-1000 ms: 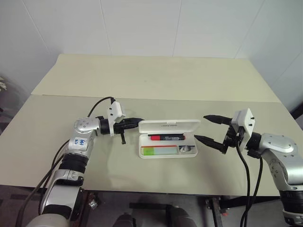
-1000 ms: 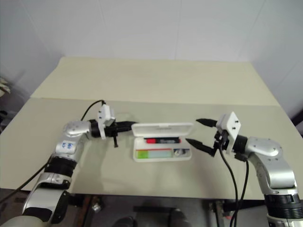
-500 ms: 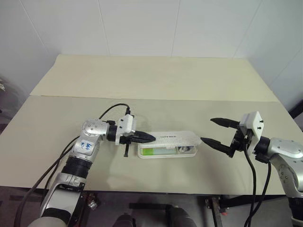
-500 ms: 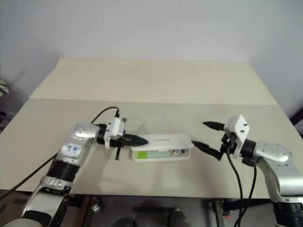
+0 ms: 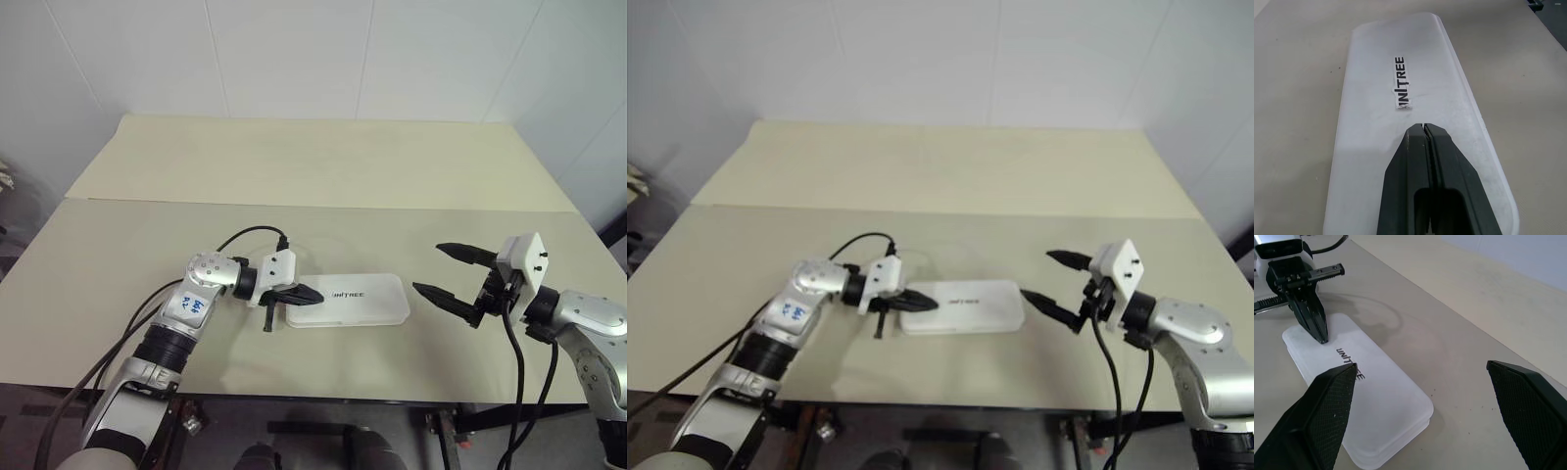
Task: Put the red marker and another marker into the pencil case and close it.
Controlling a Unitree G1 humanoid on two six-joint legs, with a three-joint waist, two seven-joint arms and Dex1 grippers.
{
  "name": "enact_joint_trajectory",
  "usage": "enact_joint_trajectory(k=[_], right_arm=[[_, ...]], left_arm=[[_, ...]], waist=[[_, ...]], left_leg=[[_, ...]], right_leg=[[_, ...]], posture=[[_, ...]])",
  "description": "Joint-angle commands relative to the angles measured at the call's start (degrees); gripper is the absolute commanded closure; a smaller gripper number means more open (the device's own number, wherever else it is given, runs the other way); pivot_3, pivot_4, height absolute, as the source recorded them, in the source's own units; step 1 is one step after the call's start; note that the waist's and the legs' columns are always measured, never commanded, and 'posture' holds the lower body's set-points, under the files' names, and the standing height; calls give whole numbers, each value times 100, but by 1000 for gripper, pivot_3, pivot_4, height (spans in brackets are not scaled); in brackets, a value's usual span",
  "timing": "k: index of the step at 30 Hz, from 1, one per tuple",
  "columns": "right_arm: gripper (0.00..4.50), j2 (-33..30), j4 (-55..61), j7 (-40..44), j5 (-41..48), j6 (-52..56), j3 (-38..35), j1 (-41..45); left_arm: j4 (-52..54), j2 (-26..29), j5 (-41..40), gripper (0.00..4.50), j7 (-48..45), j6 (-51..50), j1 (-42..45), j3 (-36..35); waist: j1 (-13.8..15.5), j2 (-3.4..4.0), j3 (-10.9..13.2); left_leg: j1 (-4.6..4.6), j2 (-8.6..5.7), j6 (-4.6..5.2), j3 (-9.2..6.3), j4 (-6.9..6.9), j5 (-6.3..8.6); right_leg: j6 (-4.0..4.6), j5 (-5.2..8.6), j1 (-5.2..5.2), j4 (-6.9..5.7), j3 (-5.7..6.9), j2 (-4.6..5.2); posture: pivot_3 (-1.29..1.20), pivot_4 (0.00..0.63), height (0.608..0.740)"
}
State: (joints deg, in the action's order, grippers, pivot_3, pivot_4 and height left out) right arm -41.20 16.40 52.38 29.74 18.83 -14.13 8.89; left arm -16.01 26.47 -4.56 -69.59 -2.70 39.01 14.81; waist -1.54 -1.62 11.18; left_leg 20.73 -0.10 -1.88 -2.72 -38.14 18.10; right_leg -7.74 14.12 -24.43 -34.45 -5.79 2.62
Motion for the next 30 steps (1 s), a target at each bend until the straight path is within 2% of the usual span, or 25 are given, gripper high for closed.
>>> enact_joint_trajectory(k=[1, 6, 11, 16, 19, 22, 25, 30], right_arm=[[0, 53, 281, -107, 107, -47, -110, -56], [0, 131, 321, -180, 113, -72, -77, -113], [0, 180, 269, -181, 82, -92, 5, -37], [0, 108, 12, 18, 18, -163, 115, 135], [0, 46, -210, 187, -33, -231, 161, 296], [0, -33, -551, 370, -76, -342, 171, 509], [0, -97, -863, 548, -152, -505, 153, 660], [0, -264, -1228, 776, -228, -676, 87, 817]], left_arm=[[173, 75, 190, 4474, 13, -254, -180, 248], [301, 22, 186, 4474, 202, -485, -189, 272], [617, -63, -497, 4474, 275, -979, -241, -266], [511, 244, -1024, 4474, 126, -670, -282, -1010], [563, 609, -1363, 4474, -114, -902, -480, -1337], [760, 943, -1670, 3926, -183, -909, -882, -1789], [696, 1139, -1806, 2929, -83, -754, -1142, -2204], [203, 1301, -1925, 1271, -76, -461, -1037, -2633]], waist=[[0, 0, 0], [0, 0, 0], [-4, 0, 0], [-25, 0, 0], [-31, 0, 0], [-30, 0, 0], [-19, -1, 1], [6, -1, 1]], left_leg=[[-2, 0, 0, 1, 1, 0], [-14, 0, 0, 2, 0, 0], [-31, 0, 1, 3, 0, 0], [-29, 5, 1, 4, 8, 0], [-31, 6, 1, 5, 11, 0], [-31, 6, 1, 7, 15, 0], [-27, 7, 1, 8, 15, 2], [-19, 8, 1, 1, 14, 2]], right_leg=[[0, 0, 1, -1, -1, 0], [1, 0, 10, -3, -3, -1], [2, 1, 27, -2, -4, -2], [4, 2, 21, -1, -4, -5], [8, 4, 17, -4, -3, -6], [9, 5, 15, -3, -4, -4], [10, 6, 13, 3, -3, 0], [11, 6, 9, 3, 5, 1]], posture=[[0, 150, 740], [0, 150, 740], [0, 150, 740], [0, 150, 740], [0, 150, 740], [0, 150, 740], [0, 150, 740], [0, 150, 740]])
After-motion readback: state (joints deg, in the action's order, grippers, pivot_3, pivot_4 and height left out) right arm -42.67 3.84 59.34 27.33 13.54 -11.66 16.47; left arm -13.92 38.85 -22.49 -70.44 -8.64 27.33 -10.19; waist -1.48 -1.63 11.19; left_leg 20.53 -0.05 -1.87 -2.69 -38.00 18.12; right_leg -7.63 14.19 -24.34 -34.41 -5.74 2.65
